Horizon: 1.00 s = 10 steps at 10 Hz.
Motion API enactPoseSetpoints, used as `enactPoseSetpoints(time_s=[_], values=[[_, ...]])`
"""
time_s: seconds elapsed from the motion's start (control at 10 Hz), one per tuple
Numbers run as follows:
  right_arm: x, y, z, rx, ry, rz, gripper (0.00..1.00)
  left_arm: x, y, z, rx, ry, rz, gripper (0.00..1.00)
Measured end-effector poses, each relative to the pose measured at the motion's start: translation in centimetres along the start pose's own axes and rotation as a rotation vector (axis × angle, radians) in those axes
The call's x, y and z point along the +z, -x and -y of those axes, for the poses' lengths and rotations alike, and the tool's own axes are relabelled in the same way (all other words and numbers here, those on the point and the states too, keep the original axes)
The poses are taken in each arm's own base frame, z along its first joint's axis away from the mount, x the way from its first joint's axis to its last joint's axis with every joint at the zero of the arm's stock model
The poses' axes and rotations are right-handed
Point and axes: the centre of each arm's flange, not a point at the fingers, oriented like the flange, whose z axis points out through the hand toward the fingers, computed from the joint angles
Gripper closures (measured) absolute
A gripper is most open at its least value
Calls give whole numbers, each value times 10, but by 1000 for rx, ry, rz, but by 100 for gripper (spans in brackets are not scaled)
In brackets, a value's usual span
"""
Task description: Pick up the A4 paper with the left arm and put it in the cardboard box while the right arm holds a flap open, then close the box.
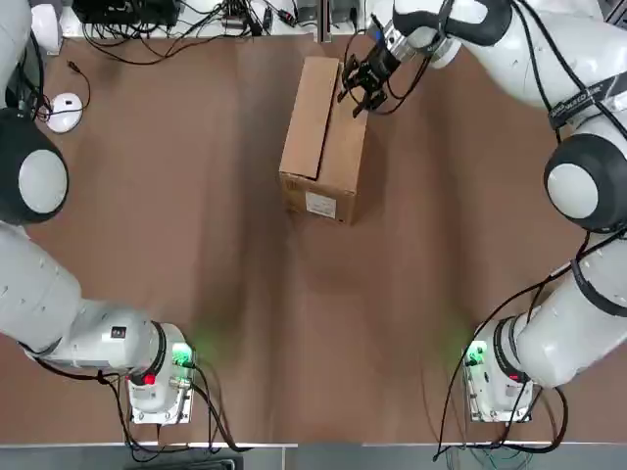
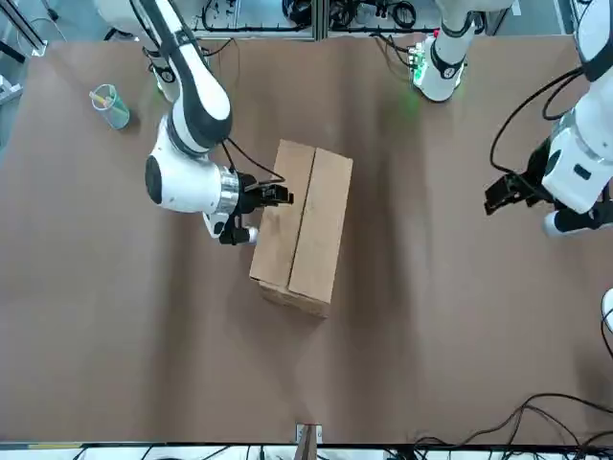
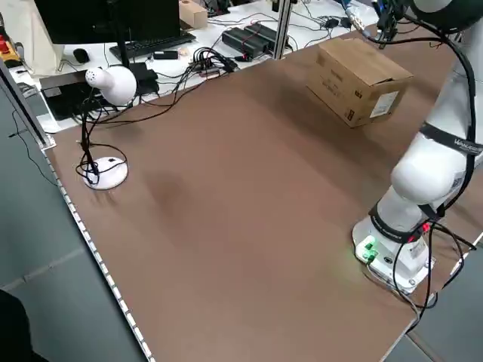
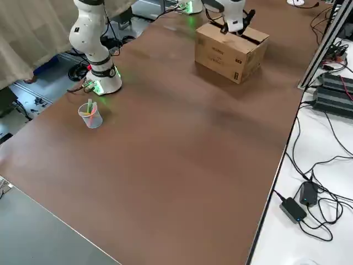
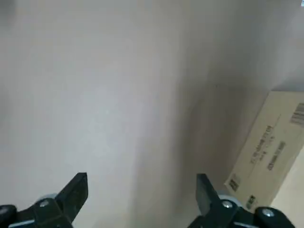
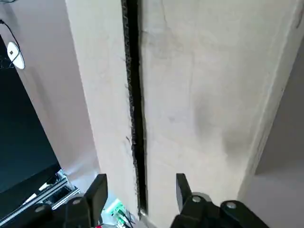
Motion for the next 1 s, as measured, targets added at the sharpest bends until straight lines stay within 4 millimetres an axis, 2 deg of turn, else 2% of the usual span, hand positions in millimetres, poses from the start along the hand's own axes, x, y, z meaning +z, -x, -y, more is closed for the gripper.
enactPoseSetpoints(time_s=[0.1, 0.2, 0.3, 0.4, 0.5, 0.7, 0.9, 1.0], values=[[-19, -4, 4, -2, 25, 4, 28, -2, 0, 4, 36, -8, -7, 0], [-48, -11, 3, -10, 65, -5, 21, -3, 1, 4, 45, -9, -10, 0], [-86, -21, -5, -14, 124, -28, 17, -5, 2, 4, 46, -9, -14, 0], [-126, -30, -19, -17, 204, -62, 4, -7, 6, 3, 49, -9, -21, 0], [-163, -37, -34, -26, 313, -108, 0, -9, 10, 2, 51, -9, -35, 0], [-239, -46, -63, -18, 537, -227, 0, -8, 20, 2, 59, -28, -52, 0], [-324, -48, -105, 22, 628, -332, 0, -2, 21, 2, 71, -31, -62, 0], [-362, -43, -128, 27, 632, -364, 0, 0, 22, 2, 75, -31, -65, 0]])
